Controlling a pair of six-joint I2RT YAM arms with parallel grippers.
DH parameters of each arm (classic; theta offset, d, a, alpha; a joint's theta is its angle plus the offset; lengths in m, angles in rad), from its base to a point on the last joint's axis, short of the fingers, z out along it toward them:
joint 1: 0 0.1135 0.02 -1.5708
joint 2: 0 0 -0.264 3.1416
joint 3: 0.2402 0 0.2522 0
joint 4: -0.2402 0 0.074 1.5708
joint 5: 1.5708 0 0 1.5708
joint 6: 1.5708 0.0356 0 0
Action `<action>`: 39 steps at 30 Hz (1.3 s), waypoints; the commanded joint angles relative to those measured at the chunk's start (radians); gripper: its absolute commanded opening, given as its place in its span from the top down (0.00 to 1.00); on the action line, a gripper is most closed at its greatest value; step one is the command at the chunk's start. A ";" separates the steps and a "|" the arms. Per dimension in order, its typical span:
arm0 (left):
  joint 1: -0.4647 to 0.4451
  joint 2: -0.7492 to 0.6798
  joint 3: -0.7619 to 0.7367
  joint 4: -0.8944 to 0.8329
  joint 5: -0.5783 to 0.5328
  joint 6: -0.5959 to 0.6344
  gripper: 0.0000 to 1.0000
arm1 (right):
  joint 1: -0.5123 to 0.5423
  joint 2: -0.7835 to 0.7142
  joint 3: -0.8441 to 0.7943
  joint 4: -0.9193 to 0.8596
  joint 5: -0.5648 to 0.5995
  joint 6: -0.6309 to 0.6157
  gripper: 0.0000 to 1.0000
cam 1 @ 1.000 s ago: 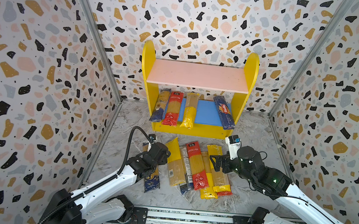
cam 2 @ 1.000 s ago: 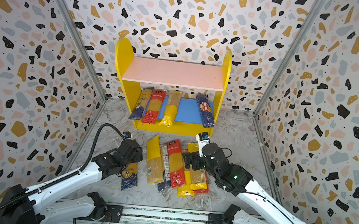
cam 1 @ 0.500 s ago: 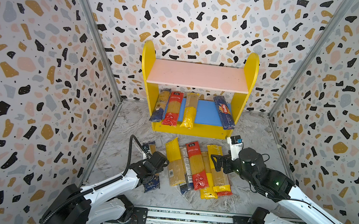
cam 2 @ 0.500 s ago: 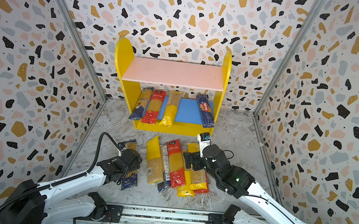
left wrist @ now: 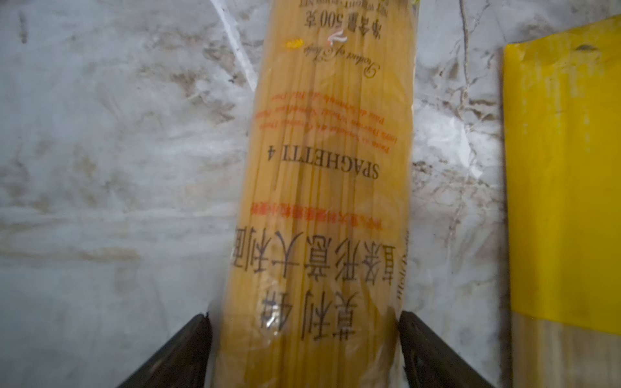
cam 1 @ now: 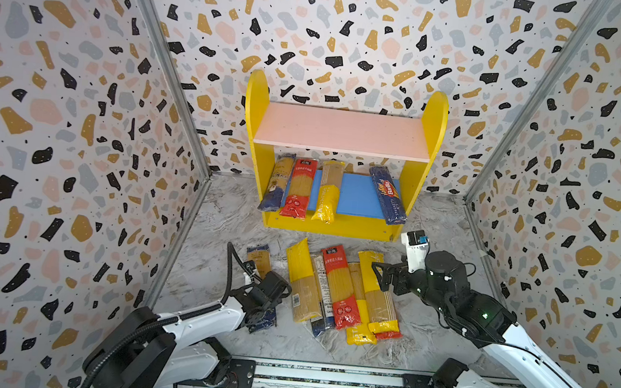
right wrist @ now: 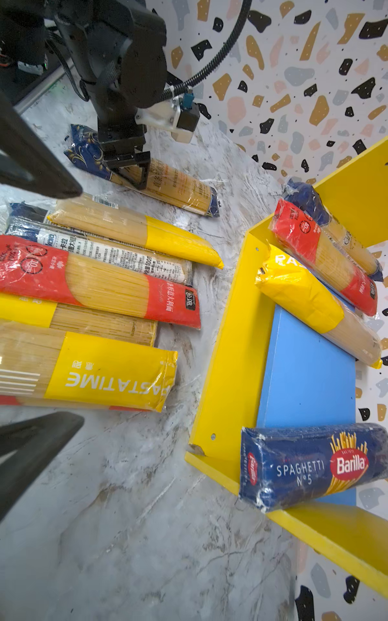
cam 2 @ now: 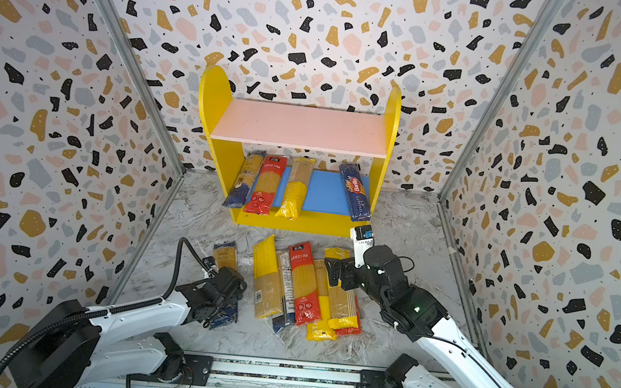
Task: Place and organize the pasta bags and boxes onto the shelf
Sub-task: 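Lower the left gripper onto the blue-and-gold spaghetti bag on the table, then close the left gripper on the blue-and-gold bag and lift it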
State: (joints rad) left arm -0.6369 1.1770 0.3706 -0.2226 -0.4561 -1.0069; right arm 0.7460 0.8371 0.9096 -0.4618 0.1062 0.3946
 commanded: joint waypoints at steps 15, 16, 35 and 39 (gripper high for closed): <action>-0.007 0.233 -0.034 0.204 0.158 0.032 0.84 | -0.036 -0.007 0.013 0.006 -0.052 -0.040 0.01; -0.007 0.231 -0.029 0.194 0.156 0.037 0.90 | -0.037 -0.003 0.015 0.008 -0.053 -0.042 0.01; -0.009 -0.119 0.160 -0.218 0.109 0.180 1.00 | -0.043 0.038 0.043 0.041 -0.080 -0.036 0.01; -0.010 -0.196 0.223 -0.280 0.149 0.214 1.00 | -0.045 0.043 0.050 0.047 -0.085 -0.036 0.01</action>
State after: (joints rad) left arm -0.6430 1.0355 0.5087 -0.4671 -0.3168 -0.8402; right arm 0.7059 0.8795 0.9089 -0.4335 0.0303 0.3637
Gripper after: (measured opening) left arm 0.190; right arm 0.990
